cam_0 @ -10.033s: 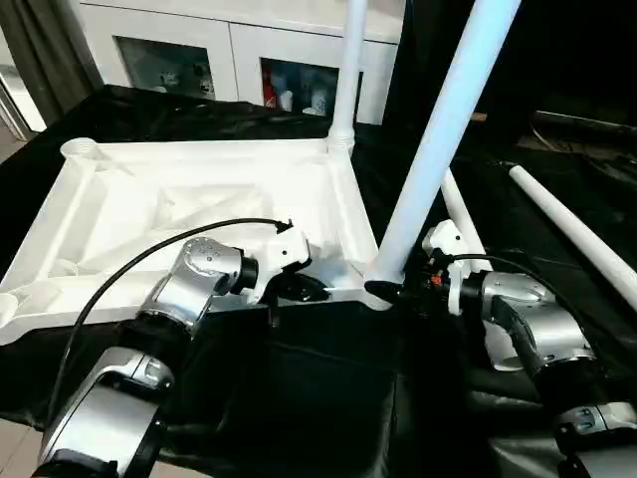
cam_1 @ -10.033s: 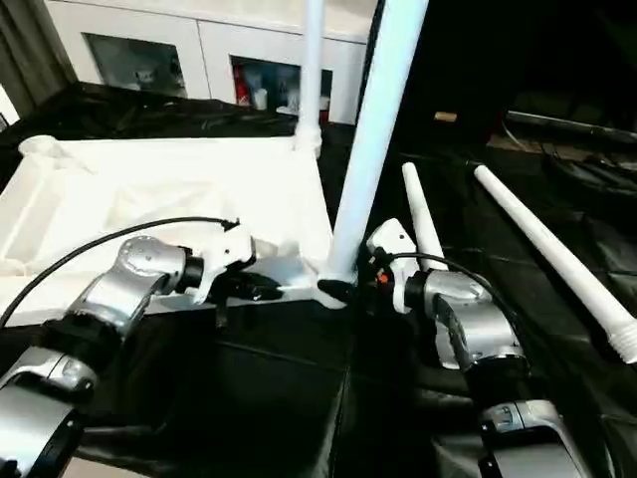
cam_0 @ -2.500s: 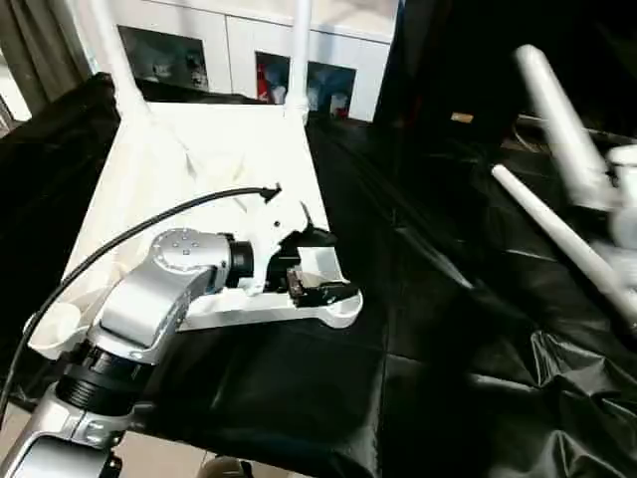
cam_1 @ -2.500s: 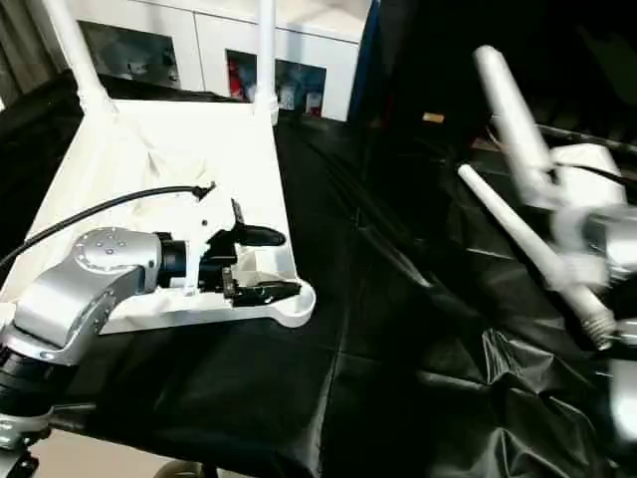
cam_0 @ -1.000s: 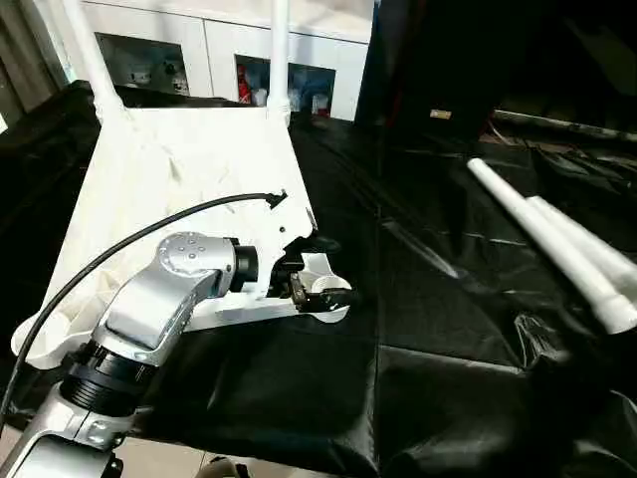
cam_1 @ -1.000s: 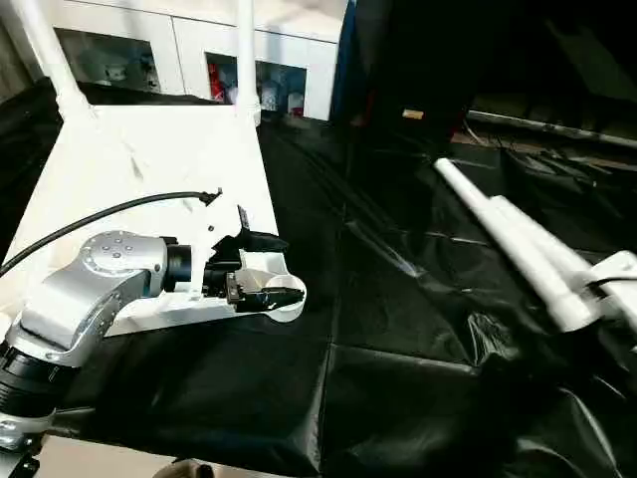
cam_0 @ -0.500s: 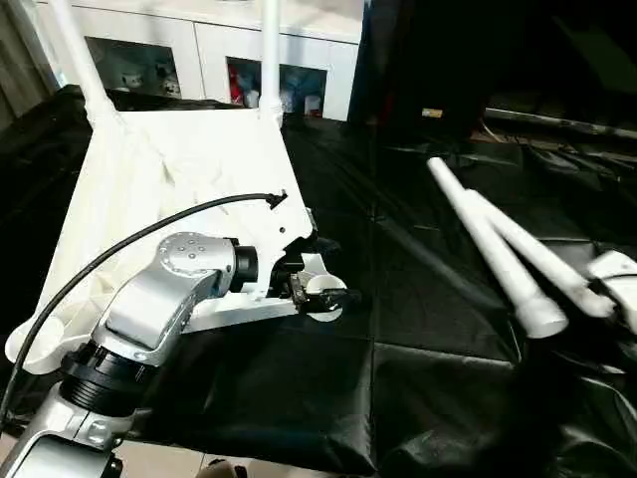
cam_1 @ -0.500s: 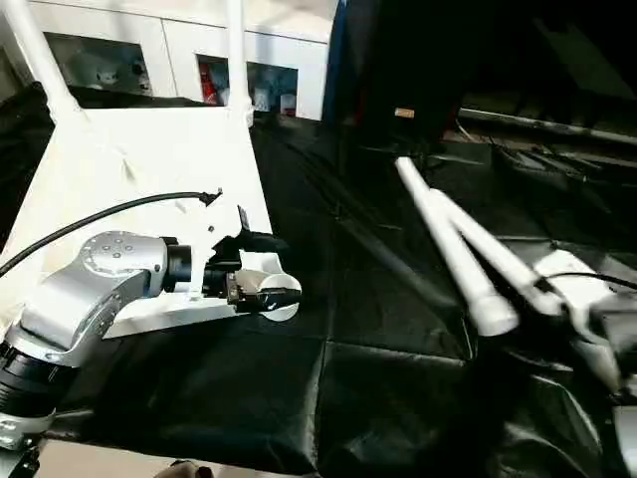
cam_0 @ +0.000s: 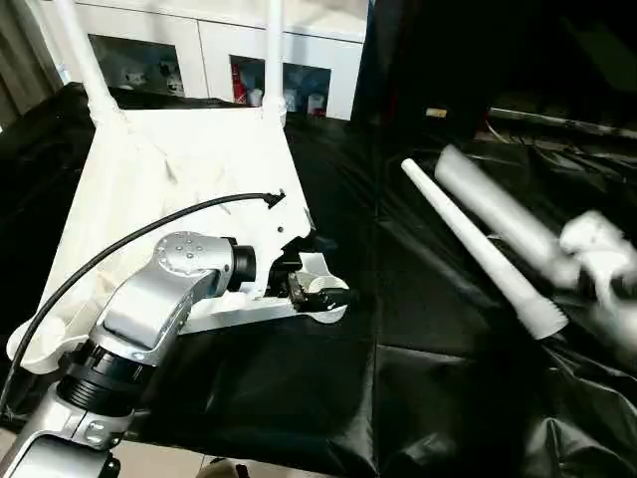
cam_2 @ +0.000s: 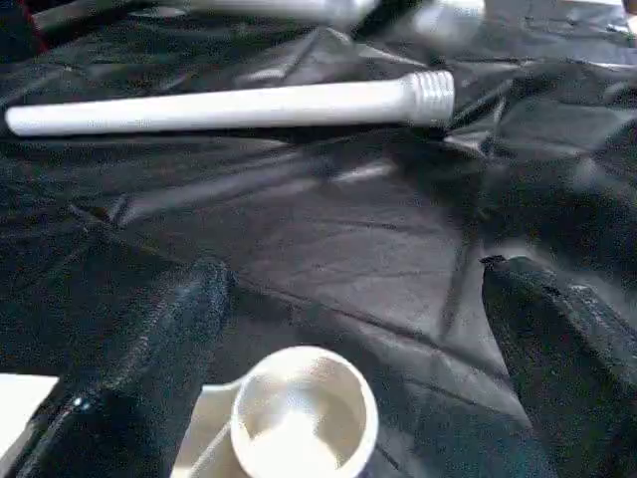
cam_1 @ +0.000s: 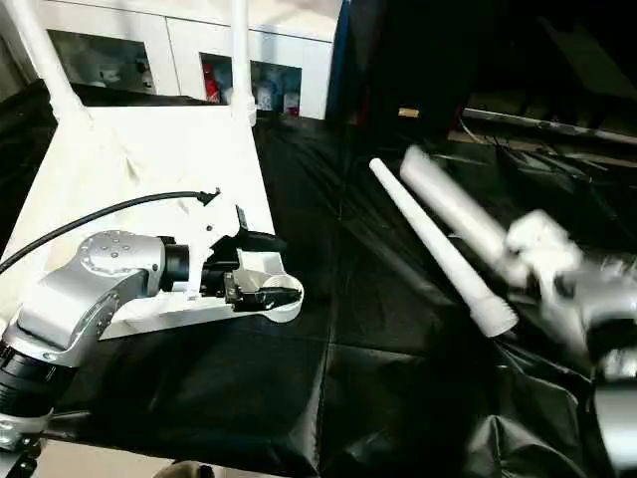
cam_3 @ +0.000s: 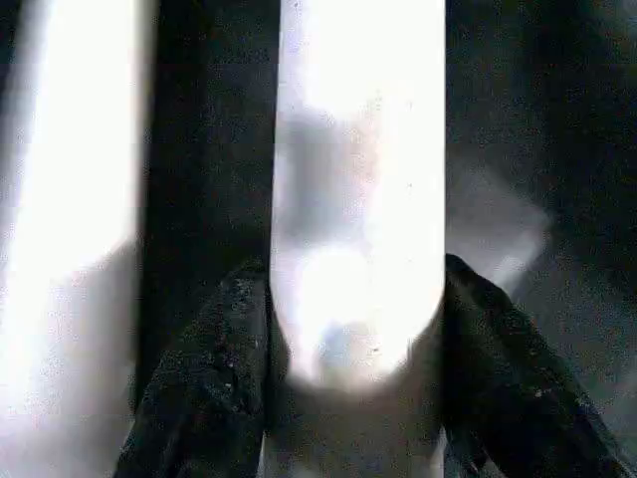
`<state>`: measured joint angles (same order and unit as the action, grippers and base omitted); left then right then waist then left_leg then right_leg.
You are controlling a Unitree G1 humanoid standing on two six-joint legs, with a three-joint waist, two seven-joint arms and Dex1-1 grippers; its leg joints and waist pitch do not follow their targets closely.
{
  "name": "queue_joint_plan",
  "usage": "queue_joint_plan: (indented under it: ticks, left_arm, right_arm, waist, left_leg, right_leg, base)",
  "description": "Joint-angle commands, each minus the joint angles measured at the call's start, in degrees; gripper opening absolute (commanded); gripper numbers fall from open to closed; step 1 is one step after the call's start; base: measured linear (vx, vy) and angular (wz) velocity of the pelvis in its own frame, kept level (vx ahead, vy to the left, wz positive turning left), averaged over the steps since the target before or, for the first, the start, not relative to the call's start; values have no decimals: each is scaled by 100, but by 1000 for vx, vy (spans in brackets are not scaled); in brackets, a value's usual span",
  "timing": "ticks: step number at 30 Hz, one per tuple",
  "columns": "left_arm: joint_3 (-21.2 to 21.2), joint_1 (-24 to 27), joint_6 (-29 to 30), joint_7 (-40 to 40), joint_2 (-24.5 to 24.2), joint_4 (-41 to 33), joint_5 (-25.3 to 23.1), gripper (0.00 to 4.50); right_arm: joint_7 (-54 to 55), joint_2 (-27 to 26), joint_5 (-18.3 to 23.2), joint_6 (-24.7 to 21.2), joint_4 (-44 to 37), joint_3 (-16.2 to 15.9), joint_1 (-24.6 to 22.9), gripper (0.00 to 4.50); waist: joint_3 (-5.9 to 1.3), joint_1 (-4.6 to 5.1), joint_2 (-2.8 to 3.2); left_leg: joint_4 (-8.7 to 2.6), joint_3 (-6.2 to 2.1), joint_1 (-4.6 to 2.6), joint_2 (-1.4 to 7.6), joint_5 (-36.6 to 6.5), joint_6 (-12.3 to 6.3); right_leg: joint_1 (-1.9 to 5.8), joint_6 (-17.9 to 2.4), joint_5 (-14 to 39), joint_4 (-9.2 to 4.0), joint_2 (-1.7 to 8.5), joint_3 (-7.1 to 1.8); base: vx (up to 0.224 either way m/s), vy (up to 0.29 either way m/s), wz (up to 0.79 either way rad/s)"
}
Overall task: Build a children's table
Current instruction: Pick table leg
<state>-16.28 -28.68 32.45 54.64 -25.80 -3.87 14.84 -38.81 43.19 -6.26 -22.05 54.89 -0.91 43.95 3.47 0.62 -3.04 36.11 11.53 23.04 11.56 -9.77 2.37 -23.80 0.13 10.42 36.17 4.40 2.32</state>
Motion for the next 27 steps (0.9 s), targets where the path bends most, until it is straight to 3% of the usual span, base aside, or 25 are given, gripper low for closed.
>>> queue_joint_plan:
  ticks: [1, 6, 13, 16, 19, 21, 24, 25, 27]
  left_arm:
    - [78, -101, -79, -59, 82, -21, 7, 450]
    - [210, -176, -127, -228, 248, 57, 67, 450]
    - [381, -228, -78, -454, 430, 130, 149, 450]
    - [731, -362, 188, -870, 823, 304, 386, 450]
    - [1439, -652, 684, -1591, 1635, 629, 1071, 450]
    - [1731, -803, 841, -1899, 1940, 827, 1349, 450]
    - [2101, -1109, 979, -2309, 2345, 1305, 1685, 450]
    - [2101, -1109, 979, -2309, 2345, 1305, 1685, 450]
    - [2350, -1408, 951, -2492, 2640, 1805, 1871, 450]
  right_arm:
    - [-43, 29, 347, -166, -400, 303, 191, 182]
    - [-328, -63, 727, -394, -750, 537, 356, 182]
    - [-424, -240, 910, -635, -1211, 606, 139, 182]
    - [-487, -437, 1283, -808, -1615, 793, -36, 182]
    - [-756, -891, 2024, -1201, -2402, 1128, -258, 182]
    - [-939, -1081, 2299, -1295, -2765, 1158, -390, 182]
    - [-1300, -1414, 2846, -1482, -3313, 1163, -607, 182]
    - [-1300, -1414, 2846, -1482, -3313, 1163, -607, 182]
    - [-1519, -1719, 3340, -1782, -3826, 1125, -865, 182]
  waist:
    - [-397, -37, -56]
    - [-413, -108, -69]
    - [-423, -183, -75]
    - [-420, -237, -80]
    - [-428, -257, -94]
    - [-440, -276, -60]
    - [-430, -309, -80]
    - [-432, -313, -87]
    - [-435, -340, -80]
  left_leg:
    - [-384, -75, -148, 135, -1699, 28]
    - [-379, -63, -153, 137, -1503, -22]
    - [-381, -52, -158, 147, -1238, -49]
    - [-384, -40, -166, 136, -1197, -48]
    - [-379, -31, -167, 126, -1190, -77]
    - [-400, -66, -155, 144, -1121, -135]
    - [-385, -48, -177, 128, -1181, -194]
    - [-386, -48, -171, 121, -1161, -225]
    - [-395, -53, -169, 121, -1021, -245]
  right_leg:
    - [208, -1126, 1861, -490, 235, -155]
    - [226, -1195, 1618, -475, 239, -158]
    - [238, -1261, 1369, -444, 251, -168]
    - [246, -1204, 1384, -454, 250, -175]
    - [273, -1217, 1297, -455, 244, -182]
    - [286, -1265, 1198, -442, 262, -158]
    - [266, -1222, 1312, -490, 254, -165]
    - [272, -1191, 1335, -503, 252, -162]
    - [272, -1132, 1301, -509, 253, -157]
  base:
    - [0, 0, 0]
    - [0, 0, 0]
    - [0, 0, 0]
    - [0, 0, 0]
    - [0, 0, 0]
    - [0, 0, 0]
    - [0, 0, 0]
    - [0, 0, 0]
    - [0, 0, 0]
